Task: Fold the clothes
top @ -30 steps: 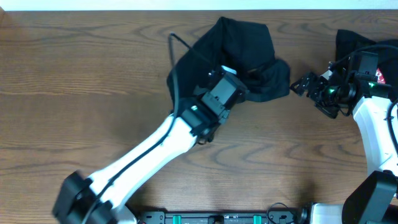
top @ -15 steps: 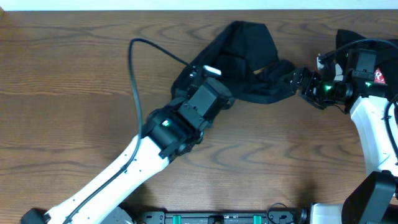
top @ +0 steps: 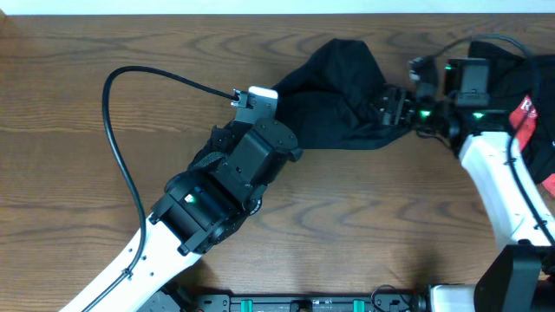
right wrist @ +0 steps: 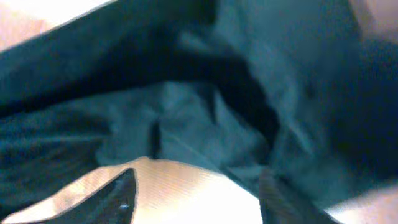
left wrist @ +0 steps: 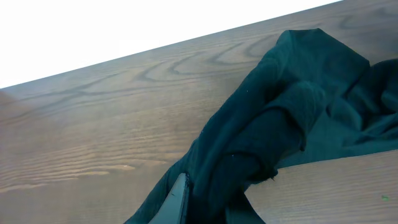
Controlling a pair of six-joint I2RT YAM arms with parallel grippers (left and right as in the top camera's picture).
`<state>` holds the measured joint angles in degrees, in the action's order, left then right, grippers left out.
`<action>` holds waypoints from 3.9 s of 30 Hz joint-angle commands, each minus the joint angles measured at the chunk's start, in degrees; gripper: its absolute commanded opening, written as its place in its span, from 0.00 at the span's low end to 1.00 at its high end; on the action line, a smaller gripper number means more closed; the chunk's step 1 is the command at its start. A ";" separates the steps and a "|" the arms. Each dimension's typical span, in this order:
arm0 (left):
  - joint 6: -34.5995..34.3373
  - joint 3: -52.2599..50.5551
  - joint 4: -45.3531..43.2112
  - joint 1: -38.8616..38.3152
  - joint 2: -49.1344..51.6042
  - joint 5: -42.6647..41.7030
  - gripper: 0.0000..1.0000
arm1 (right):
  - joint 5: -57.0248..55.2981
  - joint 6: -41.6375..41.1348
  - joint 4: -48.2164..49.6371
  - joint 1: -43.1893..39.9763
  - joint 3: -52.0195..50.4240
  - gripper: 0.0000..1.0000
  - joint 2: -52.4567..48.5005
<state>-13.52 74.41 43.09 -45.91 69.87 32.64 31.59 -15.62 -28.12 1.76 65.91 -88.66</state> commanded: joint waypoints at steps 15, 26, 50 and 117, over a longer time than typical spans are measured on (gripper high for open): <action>-3.04 0.46 -1.09 5.40 -0.66 10.97 0.06 | -9.84 -1.55 12.15 14.29 -0.04 0.58 -13.94; -2.82 0.46 -1.18 8.61 -0.66 10.95 0.06 | 5.07 -4.04 15.10 16.04 -0.02 0.44 -13.94; -2.62 0.52 -1.57 7.82 -4.37 2.60 0.06 | -13.42 3.06 17.97 23.26 -0.02 0.52 -18.43; -21.35 6.64 22.88 9.73 -15.76 14.40 0.06 | -13.14 0.85 7.63 16.76 6.40 0.99 -14.10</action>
<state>-33.26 79.55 66.17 -39.35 53.19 42.72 17.21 -13.82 -20.05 18.24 71.22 -103.72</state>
